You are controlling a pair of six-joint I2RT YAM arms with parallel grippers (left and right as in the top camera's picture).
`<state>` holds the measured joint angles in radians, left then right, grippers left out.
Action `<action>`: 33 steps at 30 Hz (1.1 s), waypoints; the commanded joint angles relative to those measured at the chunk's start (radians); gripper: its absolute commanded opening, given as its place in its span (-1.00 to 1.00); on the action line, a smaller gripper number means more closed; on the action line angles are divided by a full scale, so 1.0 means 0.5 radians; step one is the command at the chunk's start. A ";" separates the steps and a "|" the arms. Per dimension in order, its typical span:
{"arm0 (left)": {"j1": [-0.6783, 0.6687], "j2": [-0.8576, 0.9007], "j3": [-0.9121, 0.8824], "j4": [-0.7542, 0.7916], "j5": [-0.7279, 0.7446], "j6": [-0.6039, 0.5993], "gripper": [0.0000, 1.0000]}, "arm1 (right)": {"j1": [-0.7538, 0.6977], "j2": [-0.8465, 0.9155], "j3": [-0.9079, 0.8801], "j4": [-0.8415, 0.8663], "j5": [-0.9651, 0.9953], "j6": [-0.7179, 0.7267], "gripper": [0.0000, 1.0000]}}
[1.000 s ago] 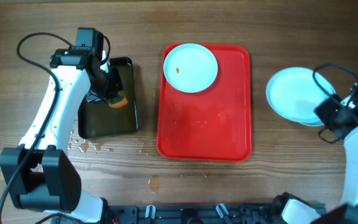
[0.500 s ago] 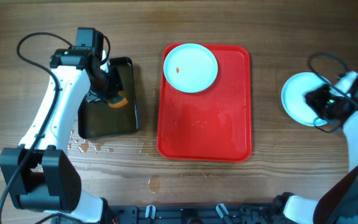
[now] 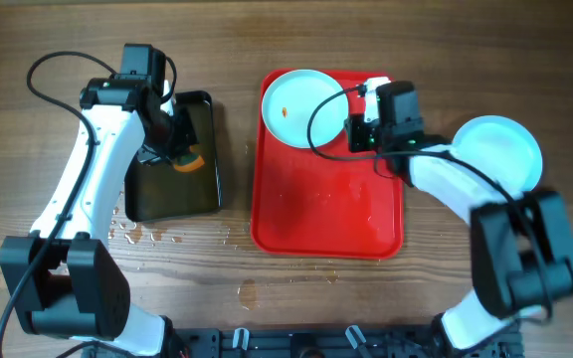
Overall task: Clean dirty plates on tray and stack at the side
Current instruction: 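Grip the last plate rim with right gripper and drag it center, then dip the sponge in the water with the left gripper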
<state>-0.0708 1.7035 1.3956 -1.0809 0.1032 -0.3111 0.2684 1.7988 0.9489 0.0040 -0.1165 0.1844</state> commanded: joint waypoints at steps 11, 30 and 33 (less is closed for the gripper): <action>0.002 -0.034 -0.008 0.005 0.018 0.040 -0.92 | 0.005 0.261 0.015 -0.127 -0.085 0.365 -0.91; 0.002 -0.034 -0.008 -0.040 0.017 0.040 -0.92 | -0.015 -0.141 -0.118 -1.125 0.019 -0.021 -0.50; 0.002 -0.034 -0.008 -0.039 0.016 0.040 -0.92 | -0.015 -0.141 -0.118 -1.139 -0.101 0.027 -0.77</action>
<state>-0.0708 1.7031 1.3956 -1.1030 0.1032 -0.3107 0.2626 1.7088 0.9035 -0.5629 -0.1001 0.1669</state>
